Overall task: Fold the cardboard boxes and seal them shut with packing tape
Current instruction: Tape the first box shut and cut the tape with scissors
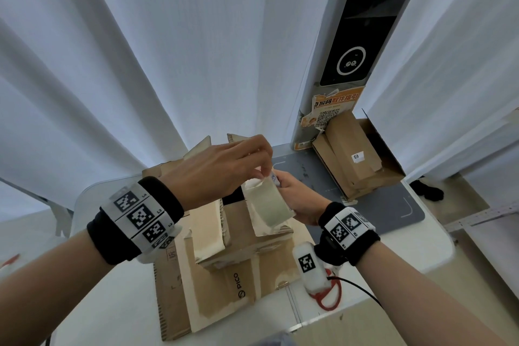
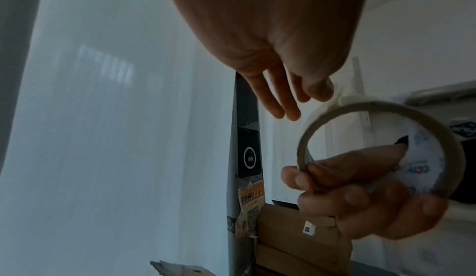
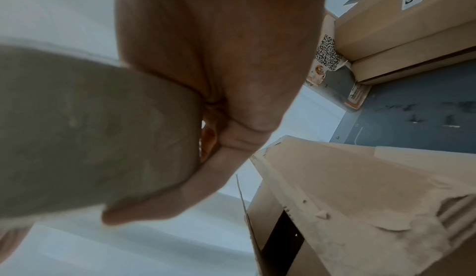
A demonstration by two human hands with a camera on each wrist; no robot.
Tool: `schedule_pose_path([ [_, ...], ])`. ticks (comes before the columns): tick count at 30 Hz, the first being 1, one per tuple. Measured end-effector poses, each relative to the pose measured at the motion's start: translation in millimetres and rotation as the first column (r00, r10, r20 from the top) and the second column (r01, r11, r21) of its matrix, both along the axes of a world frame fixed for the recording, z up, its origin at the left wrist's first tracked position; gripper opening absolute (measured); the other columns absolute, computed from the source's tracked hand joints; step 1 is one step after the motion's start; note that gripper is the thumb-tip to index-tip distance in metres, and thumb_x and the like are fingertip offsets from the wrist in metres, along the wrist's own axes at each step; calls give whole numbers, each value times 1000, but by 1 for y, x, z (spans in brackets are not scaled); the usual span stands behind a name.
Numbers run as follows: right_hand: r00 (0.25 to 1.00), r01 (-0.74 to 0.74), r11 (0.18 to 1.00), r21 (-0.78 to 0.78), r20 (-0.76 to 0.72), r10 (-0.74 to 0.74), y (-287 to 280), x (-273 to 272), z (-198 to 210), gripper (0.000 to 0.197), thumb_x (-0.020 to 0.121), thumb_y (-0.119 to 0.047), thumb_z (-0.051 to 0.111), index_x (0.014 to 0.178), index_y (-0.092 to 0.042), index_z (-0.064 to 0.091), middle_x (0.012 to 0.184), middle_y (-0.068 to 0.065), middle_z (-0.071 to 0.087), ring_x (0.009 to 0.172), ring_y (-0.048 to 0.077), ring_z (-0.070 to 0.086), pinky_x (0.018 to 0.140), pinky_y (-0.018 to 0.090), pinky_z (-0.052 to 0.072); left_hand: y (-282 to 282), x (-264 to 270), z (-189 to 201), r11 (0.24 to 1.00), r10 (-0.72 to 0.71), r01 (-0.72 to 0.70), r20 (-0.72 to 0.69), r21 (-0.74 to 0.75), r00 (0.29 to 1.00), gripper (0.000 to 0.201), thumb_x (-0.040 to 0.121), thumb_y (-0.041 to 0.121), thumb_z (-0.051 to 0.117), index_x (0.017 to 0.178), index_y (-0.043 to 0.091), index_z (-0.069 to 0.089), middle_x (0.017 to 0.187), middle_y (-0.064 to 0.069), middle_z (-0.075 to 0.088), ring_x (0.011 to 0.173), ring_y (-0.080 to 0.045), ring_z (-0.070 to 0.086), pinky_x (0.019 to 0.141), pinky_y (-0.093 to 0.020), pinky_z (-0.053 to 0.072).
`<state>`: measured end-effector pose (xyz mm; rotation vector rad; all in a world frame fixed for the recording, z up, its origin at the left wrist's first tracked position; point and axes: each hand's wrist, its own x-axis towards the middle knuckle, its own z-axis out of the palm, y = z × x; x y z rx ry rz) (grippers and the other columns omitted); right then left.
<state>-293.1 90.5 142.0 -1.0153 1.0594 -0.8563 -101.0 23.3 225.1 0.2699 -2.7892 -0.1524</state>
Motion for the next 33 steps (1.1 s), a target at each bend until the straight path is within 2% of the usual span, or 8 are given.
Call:
schedule_pose_path([
  [4, 1000, -6, 999, 35, 5, 6, -3, -6, -2, 19, 103, -8, 49, 119, -10, 58, 98, 2, 67, 81, 10, 66, 64, 22, 54, -4, -2, 1, 996, 12, -7, 60, -90, 998, 39, 77, -7, 73, 105, 15, 57, 117, -3, 53, 89, -12, 55, 75, -23, 51],
  [7, 999, 35, 999, 33, -15, -34, -5, -10, -8, 17, 103, -7, 50, 117, -4, 59, 96, 3, 67, 83, 12, 65, 66, 23, 53, -7, 0, -5, 995, 22, -12, 106, -96, 994, 34, 81, -10, 61, 103, 16, 52, 114, 1, 49, 88, -10, 46, 79, -19, 43],
  [12, 990, 117, 992, 49, -80, -113, -7, -12, -20, 23, 102, -12, 54, 120, 1, 59, 102, 11, 64, 91, 19, 62, 75, 30, 52, -17, 1, -15, 992, 48, -23, 197, -127, 979, 38, 80, -12, 56, 104, 18, 51, 111, 6, 46, 89, -11, 45, 84, -28, 43],
  [17, 981, 179, 983, 52, -82, -174, -16, -6, -20, 8, 96, -11, 61, 104, -9, 64, 96, 14, 59, 88, 26, 55, 74, 39, 46, -25, 4, -12, 997, -3, 22, 250, -74, 968, 35, 80, 3, 15, 96, 21, 41, 96, 7, 44, 81, -10, 29, 80, -31, 34],
  [20, 967, 246, 967, 69, -83, -240, -25, 4, -17, 31, 88, -23, 67, 112, -4, 64, 97, 17, 59, 89, 28, 54, 76, 44, 43, -39, 8, -12, 996, 18, 8, 294, -86, 956, 37, 80, 10, 7, 96, 23, 37, 96, 8, 42, 84, -14, 34, 75, -33, 40],
  [22, 959, 276, 957, 85, -83, -269, -31, 9, -15, 40, 88, -28, 68, 117, -1, 63, 95, 19, 60, 87, 29, 53, 75, 43, 43, -47, 11, -12, 998, 51, -32, 338, -60, 940, 33, 81, 6, 13, 97, 24, 35, 97, 9, 41, 86, -15, 36, 72, -34, 44],
  [26, 944, 315, 945, 89, -128, -303, -43, 16, -14, 6, 98, -18, 61, 99, -13, 64, 73, 6, 60, 68, 22, 51, 58, 28, 45, -62, 18, -14, 997, 77, -81, 375, -6, 924, 52, 79, -15, 43, 95, 31, 26, 92, 13, 35, 82, -10, 29, 71, -25, 36],
  [33, 858, 452, 892, 24, -285, -427, -58, 30, -22, 8, 100, -14, 57, 101, -13, 64, 68, 6, 60, 45, 14, 48, 50, 24, 41, -91, 21, -25, 950, 103, -238, 518, 202, 849, 38, 90, -9, 47, 93, 27, 35, 85, 13, 44, 83, -15, 47, 68, -26, 42],
])
